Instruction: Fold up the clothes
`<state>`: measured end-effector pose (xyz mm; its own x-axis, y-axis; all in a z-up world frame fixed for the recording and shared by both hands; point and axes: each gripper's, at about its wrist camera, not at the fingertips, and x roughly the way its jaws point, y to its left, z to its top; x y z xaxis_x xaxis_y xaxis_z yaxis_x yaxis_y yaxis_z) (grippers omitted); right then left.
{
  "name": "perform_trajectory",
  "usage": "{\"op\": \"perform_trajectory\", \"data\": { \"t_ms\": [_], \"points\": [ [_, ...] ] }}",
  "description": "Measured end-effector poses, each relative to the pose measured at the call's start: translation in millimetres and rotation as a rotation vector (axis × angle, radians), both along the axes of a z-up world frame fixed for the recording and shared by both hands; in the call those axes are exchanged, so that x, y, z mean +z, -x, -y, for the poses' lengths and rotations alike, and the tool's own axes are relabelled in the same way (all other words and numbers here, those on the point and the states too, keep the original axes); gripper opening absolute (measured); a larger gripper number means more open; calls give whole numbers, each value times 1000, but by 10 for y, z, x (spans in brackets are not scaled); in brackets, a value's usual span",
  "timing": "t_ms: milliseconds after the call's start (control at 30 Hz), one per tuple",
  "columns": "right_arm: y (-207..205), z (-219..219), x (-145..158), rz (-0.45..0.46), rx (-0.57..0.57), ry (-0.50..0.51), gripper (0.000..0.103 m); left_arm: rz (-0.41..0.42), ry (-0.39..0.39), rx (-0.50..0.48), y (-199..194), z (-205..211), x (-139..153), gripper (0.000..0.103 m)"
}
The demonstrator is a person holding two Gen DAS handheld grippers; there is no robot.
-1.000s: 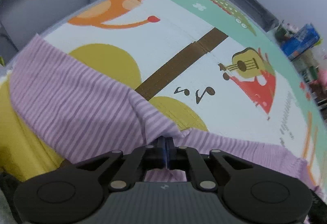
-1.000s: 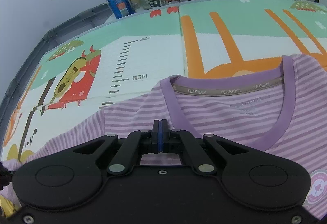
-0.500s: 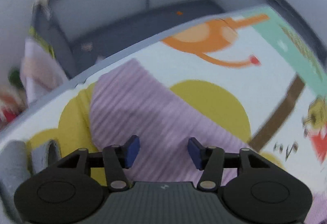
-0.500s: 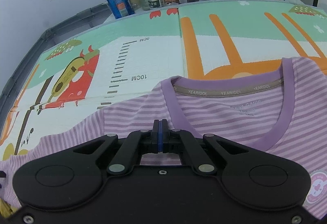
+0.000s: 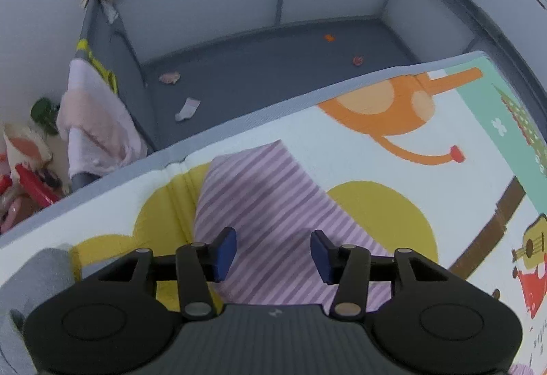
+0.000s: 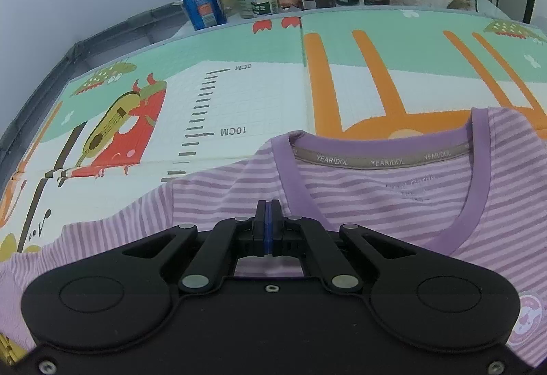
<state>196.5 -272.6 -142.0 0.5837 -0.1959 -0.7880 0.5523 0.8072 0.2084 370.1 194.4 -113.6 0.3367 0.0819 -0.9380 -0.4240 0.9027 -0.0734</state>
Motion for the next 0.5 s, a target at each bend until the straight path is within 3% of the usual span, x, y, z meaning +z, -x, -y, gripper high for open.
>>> {"op": "perform_trajectory", "data": {
  "t_ms": [167,233,300,500],
  "points": [
    [56,-28,128,28,-2,-59,10,44,1,-50,1,142,200,57],
    [102,-103,243,46,24,-29,16,65,15,-74,30,224,300,58],
    [149,-178,359,63,50,1,31,93,21,-106,86,340,429,59],
    [425,-357,693,124,115,32,37,162,11,-256,345,824,787,67]
  ]
}}
